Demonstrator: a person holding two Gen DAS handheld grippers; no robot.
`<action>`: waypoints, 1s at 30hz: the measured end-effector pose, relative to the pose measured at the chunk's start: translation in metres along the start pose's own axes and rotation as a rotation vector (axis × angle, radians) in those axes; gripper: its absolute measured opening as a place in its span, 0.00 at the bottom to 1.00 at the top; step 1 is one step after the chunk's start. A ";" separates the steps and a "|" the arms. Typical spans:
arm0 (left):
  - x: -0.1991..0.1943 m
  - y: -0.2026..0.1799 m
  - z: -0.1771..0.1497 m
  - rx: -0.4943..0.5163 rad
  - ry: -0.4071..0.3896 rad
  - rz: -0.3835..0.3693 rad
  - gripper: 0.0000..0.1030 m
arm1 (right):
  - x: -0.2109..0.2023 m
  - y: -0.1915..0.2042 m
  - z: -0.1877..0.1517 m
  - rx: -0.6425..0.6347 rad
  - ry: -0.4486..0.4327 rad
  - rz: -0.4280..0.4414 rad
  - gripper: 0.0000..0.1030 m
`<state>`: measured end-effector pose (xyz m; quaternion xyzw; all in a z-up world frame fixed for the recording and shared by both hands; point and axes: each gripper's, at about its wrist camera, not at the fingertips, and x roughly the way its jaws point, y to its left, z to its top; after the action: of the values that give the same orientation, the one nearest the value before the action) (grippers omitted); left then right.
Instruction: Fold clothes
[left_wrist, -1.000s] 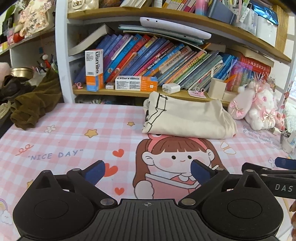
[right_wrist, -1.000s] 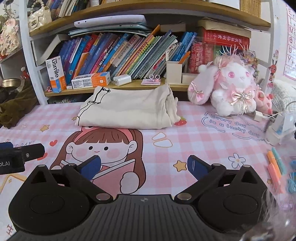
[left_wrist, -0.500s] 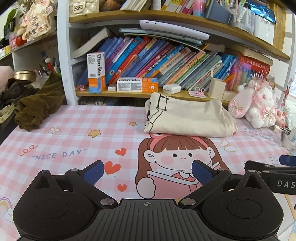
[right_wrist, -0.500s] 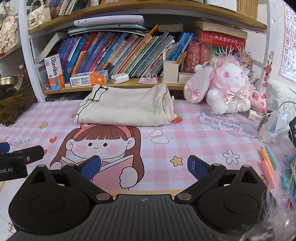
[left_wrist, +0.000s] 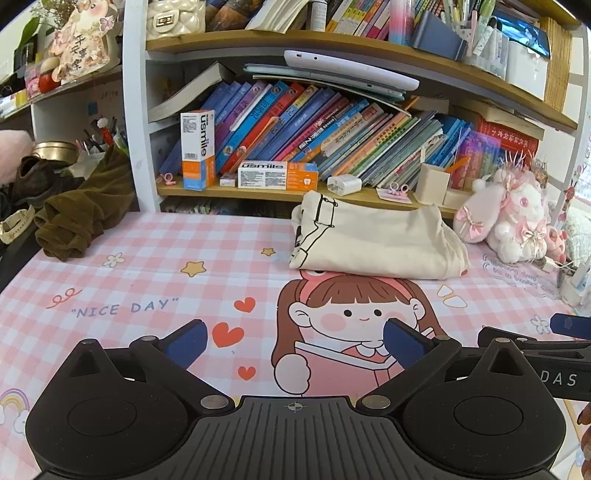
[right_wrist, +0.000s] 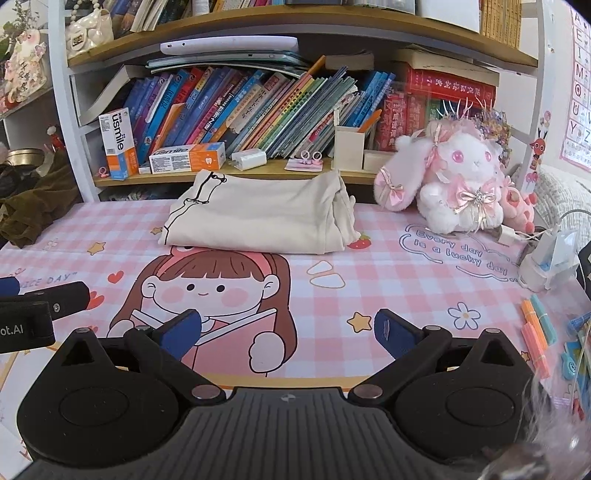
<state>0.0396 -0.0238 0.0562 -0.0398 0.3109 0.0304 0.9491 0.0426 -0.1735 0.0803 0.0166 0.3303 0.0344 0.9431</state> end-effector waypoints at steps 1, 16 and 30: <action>0.000 0.000 0.000 -0.001 0.002 -0.001 0.99 | -0.001 0.000 0.000 0.000 -0.001 0.001 0.98; 0.000 0.002 -0.003 -0.024 0.033 -0.023 0.99 | -0.002 0.002 -0.003 0.002 -0.004 0.000 0.99; 0.003 0.007 -0.003 -0.052 0.062 0.000 1.00 | 0.002 0.004 -0.003 -0.003 0.005 0.003 0.99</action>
<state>0.0398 -0.0170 0.0518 -0.0656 0.3394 0.0371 0.9376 0.0416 -0.1694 0.0768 0.0157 0.3325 0.0365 0.9422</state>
